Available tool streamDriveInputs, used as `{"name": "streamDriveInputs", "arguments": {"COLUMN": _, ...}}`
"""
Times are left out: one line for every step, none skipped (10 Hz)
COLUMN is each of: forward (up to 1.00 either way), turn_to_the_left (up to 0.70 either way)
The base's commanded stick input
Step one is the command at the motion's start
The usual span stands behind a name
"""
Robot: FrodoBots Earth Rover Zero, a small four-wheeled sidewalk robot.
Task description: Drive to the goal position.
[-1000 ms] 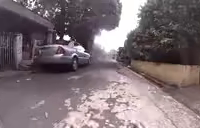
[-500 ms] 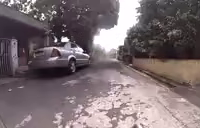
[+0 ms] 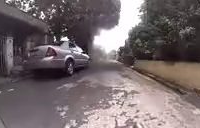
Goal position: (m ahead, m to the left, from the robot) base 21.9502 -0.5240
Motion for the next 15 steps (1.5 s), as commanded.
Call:
{"name": "streamDriveInputs", "arguments": {"forward": 0.7, "turn_to_the_left": 0.0}}
{"name": "streamDriveInputs", "arguments": {"forward": 0.7, "turn_to_the_left": 0.0}}
{"name": "streamDriveInputs", "arguments": {"forward": 0.7, "turn_to_the_left": 0.0}}
{"name": "streamDriveInputs", "arguments": {"forward": 0.7, "turn_to_the_left": 0.0}}
{"name": "streamDriveInputs", "arguments": {"forward": 0.7, "turn_to_the_left": 0.0}}
{"name": "streamDriveInputs", "arguments": {"forward": 0.7, "turn_to_the_left": -0.01}}
{"name": "streamDriveInputs", "arguments": {"forward": 0.7, "turn_to_the_left": -0.07}}
{"name": "streamDriveInputs", "arguments": {"forward": 0.7, "turn_to_the_left": -0.06}}
{"name": "streamDriveInputs", "arguments": {"forward": 0.7, "turn_to_the_left": 0.0}}
{"name": "streamDriveInputs", "arguments": {"forward": 0.7, "turn_to_the_left": 0.0}}
{"name": "streamDriveInputs", "arguments": {"forward": 0.7, "turn_to_the_left": 0.0}}
{"name": "streamDriveInputs", "arguments": {"forward": 0.7, "turn_to_the_left": 0.0}}
{"name": "streamDriveInputs", "arguments": {"forward": 0.7, "turn_to_the_left": 0.0}}
{"name": "streamDriveInputs", "arguments": {"forward": 0.7, "turn_to_the_left": 0.0}}
{"name": "streamDriveInputs", "arguments": {"forward": 0.7, "turn_to_the_left": 0.0}}
